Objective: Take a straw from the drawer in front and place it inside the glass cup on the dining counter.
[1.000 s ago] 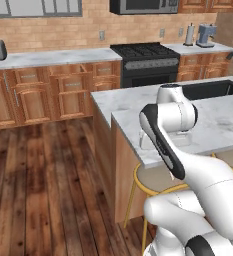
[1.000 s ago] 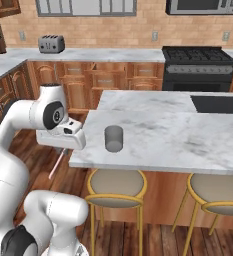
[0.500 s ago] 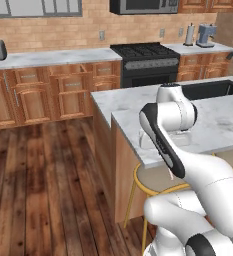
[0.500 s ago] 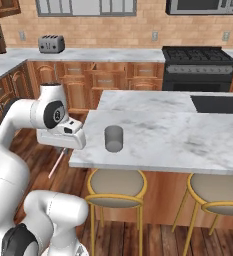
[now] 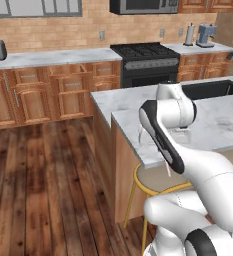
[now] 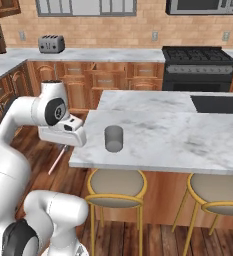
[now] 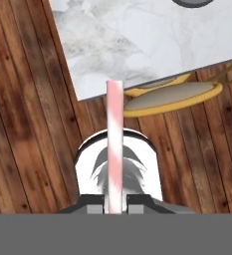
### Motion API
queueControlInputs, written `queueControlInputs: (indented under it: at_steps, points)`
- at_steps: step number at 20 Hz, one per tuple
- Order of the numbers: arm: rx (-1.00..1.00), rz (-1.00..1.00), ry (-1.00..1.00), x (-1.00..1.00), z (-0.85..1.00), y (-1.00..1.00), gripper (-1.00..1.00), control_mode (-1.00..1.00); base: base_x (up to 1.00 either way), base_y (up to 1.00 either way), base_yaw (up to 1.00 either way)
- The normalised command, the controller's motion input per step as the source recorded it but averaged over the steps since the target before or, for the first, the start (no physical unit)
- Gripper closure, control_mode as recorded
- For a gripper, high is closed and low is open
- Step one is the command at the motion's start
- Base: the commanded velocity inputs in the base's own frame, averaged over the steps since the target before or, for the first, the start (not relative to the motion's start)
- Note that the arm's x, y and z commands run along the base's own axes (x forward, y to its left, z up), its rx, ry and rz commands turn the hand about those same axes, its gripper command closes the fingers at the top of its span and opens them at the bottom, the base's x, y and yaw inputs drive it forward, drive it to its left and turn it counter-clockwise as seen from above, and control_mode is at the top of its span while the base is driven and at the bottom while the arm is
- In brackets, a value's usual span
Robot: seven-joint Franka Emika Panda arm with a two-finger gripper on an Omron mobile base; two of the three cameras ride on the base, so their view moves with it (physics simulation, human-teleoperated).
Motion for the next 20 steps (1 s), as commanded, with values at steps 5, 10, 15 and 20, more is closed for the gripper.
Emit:
queueControlInputs:
  at_steps: [5, 10, 15, 20]
  points:
    - [0.0, -0.05, 0.0, 0.19, 0.12, 0.0, 1.0, -1.0, 0.0, 0.0, 0.0]
    - [0.0, -0.05, 0.0, 0.2, 0.09, 0.0, 1.0, -1.0, 0.0, 0.0, 0.0]
    - [0.0, -0.08, 0.0, 0.23, 0.13, 0.0, 1.0, -1.0, 0.0, 0.0, 0.0]
    - [0.0, -0.06, 0.0, 0.24, 0.02, 0.0, 1.0, -1.0, 0.0, 0.0, 0.0]
